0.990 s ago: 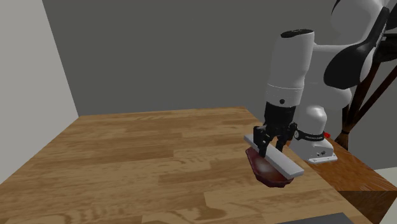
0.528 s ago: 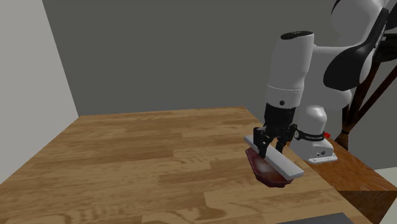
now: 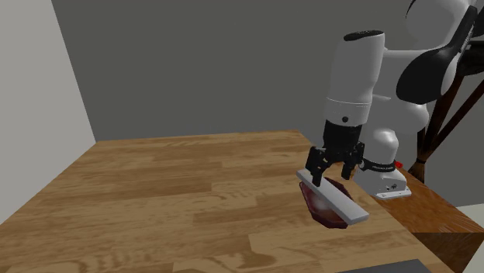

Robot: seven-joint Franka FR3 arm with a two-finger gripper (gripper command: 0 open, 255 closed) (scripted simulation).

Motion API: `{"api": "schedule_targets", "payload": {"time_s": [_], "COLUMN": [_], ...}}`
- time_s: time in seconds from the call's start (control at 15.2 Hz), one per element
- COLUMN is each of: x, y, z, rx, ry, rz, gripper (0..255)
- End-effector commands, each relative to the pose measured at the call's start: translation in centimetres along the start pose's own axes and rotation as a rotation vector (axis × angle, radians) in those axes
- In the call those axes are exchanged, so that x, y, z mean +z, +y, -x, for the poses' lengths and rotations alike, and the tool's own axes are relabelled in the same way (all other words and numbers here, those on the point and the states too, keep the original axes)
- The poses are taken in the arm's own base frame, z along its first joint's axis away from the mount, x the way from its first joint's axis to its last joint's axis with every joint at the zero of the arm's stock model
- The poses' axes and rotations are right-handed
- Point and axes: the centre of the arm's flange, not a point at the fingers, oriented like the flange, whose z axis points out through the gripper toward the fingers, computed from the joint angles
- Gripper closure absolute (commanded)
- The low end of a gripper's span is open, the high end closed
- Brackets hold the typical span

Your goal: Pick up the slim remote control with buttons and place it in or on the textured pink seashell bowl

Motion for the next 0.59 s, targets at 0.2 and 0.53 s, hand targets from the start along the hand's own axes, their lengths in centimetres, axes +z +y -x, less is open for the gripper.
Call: {"api": "schedule_targets", "payload": {"time_s": [0.2,0.53], "x": [-3.7,-3.7], "y": [-0.1,-0.1], "z": [0.1,0.1], "rx": [0.000,0.000], "ry": [0.000,0.000], "rz": [0.001,0.001], "gripper": [0,0]}}
